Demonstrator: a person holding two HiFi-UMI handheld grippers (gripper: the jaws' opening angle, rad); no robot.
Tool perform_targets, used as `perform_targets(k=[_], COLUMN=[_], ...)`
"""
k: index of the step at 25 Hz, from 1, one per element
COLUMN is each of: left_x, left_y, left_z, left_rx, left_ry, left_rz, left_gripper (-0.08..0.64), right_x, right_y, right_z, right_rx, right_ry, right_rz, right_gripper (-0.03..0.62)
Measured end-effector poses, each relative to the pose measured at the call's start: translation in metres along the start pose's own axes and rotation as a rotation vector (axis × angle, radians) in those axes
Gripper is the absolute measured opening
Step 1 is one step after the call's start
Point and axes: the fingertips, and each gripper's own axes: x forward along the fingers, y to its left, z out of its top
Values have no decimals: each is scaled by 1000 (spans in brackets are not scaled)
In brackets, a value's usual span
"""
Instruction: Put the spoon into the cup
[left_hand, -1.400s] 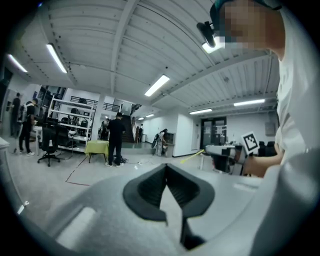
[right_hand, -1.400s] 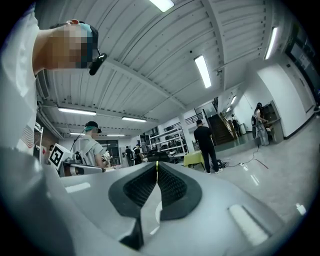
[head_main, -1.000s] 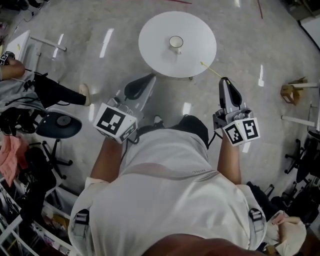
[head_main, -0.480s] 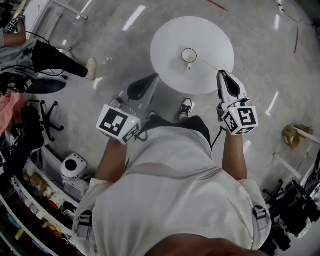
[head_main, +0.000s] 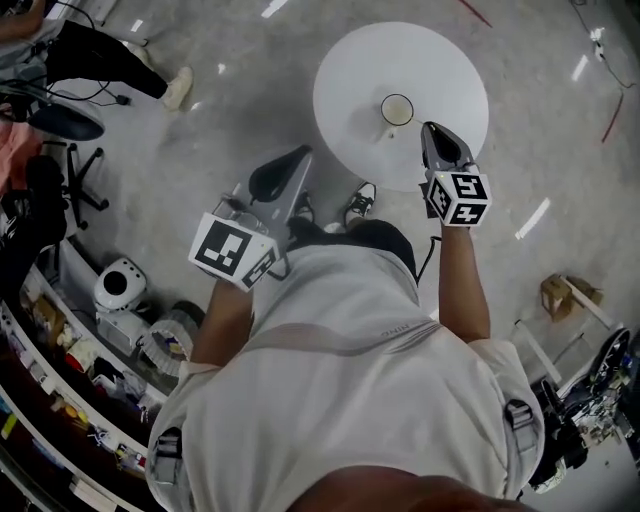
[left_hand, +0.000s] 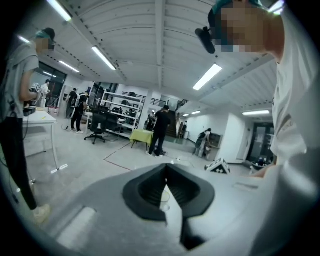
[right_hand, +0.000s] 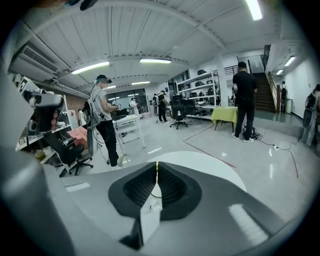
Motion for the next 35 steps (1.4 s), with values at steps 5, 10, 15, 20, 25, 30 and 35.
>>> perform_targets(k=[5, 10, 15, 20, 25, 30, 35], left_x=[-4, -12, -19, -32, -46, -47, -33], left_y=[17, 28, 30, 27, 24, 10, -14], left_z=[5, -2, 1, 8, 24, 49, 78], left_rx=[1, -3, -2, 16, 48, 96, 158], left_ry=[1, 18, 16, 6, -24, -76, -133], left_rz=[2, 4, -3, -9, -39, -108, -193], left_gripper=[2, 2, 2, 2, 2, 2, 2], right_x=[45, 71, 75, 55, -2, -56, -113], right_y=[1, 3, 5, 6, 20, 43, 56], right_z=[-28, -51, -59, -42, 15, 65, 112], right_rx=[14, 28, 21, 9, 3, -2, -36], right_ry=[91, 133, 158, 115, -44, -163, -296], right_rz=[-20, -56, -61, -75, -99, -113, -125], right_gripper=[12, 12, 71, 114, 50, 3, 3])
